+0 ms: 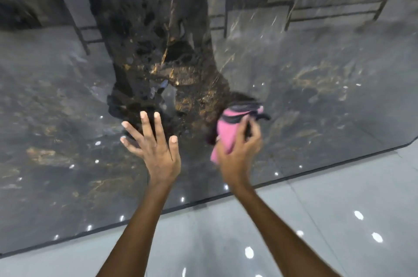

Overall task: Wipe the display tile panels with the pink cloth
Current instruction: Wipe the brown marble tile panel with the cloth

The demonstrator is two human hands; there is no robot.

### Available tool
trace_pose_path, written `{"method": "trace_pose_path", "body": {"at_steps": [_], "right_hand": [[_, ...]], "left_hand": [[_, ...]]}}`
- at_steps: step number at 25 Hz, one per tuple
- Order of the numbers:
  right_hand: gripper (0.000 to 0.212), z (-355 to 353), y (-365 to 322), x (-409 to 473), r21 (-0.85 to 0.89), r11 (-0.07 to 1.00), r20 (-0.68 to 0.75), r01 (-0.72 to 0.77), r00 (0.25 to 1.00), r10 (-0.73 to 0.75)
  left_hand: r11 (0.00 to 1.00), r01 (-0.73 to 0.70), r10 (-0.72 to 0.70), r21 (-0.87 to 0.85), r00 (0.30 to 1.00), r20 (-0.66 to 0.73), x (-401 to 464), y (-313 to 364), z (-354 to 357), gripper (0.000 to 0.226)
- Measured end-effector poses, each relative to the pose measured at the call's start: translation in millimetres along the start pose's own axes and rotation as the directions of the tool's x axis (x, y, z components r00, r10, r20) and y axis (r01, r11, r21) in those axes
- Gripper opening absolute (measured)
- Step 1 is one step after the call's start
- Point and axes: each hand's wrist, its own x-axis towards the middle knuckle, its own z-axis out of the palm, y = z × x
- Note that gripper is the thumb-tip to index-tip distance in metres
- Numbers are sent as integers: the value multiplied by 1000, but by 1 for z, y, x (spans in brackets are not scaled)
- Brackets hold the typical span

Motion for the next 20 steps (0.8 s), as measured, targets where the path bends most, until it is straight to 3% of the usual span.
{"method": "trace_pose_path", "body": {"at_steps": [2, 4, 6, 8, 9, 10, 11, 12, 13, 14, 15, 16, 17, 18, 19, 20], "right_hand": [[86, -20, -4, 3, -126, 952, 147, 280, 954, -262], [87, -47, 18, 74, -171, 912, 81, 373, 928, -364], [86, -77, 22, 172, -102, 973, -124, 208, 968, -220], [85, -102, -5, 238, 184, 983, -282, -20, 957, 72], [85, -103, -26, 245, 237, 971, -259, -14, 963, 77], [85, -96, -43, 238, 173, 978, -205, 118, 975, -82], [85, -89, -54, 225, 68, 923, -119, 380, 921, -370], [87, -86, -57, 210, -32, 753, 21, 657, 754, -657], [90, -87, -52, 208, -93, 546, 147, 833, 554, -819], [93, -96, -43, 221, -109, 445, 195, 889, 458, -867], [94, -105, -34, 244, -113, 481, 142, 870, 493, -858], [93, -115, -30, 269, -102, 639, 23, 762, 644, -764], [87, -127, -31, 299, -5, 847, -139, 532, 838, -527], [79, -141, -42, 328, 177, 965, -289, 194, 947, -137], [74, -152, -57, 351, 367, 928, -350, -65, 914, 202], [73, -157, -79, 361, 477, 862, -335, -172, 871, 359]], "left_hand": [[989, 35, -46, -144, 996, -76, 41, 44, -16, 57], [975, -46, 7, -219, 985, -174, 104, 80, -37, 56], [968, -135, 78, -213, 963, -257, 176, 102, -60, 55], [975, -160, 105, -156, 944, -314, 241, 118, -76, 53], [983, -147, 106, -110, 943, -314, 264, 124, -80, 53], [991, -124, 105, -46, 949, -297, 279, 127, -81, 54], [994, -107, 111, 32, 955, -274, 287, 129, -81, 55], [989, -100, 125, 109, 961, -248, 288, 130, -78, 56], [983, -103, 137, 155, 964, -229, 287, 128, -76, 57], [980, -111, 147, 166, 965, -219, 286, 126, -73, 59], [980, -122, 155, 160, 964, -215, 287, 125, -72, 60], [980, -129, 161, 154, 963, -214, 288, 123, -71, 61], [979, -132, 164, 153, 962, -218, 290, 123, -71, 61], [979, -131, 165, 158, 961, -223, 292, 123, -70, 61], [978, -131, 166, 160, 959, -229, 293, 124, -69, 62], [979, -133, 167, 156, 958, -231, 294, 125, -69, 62]]}}
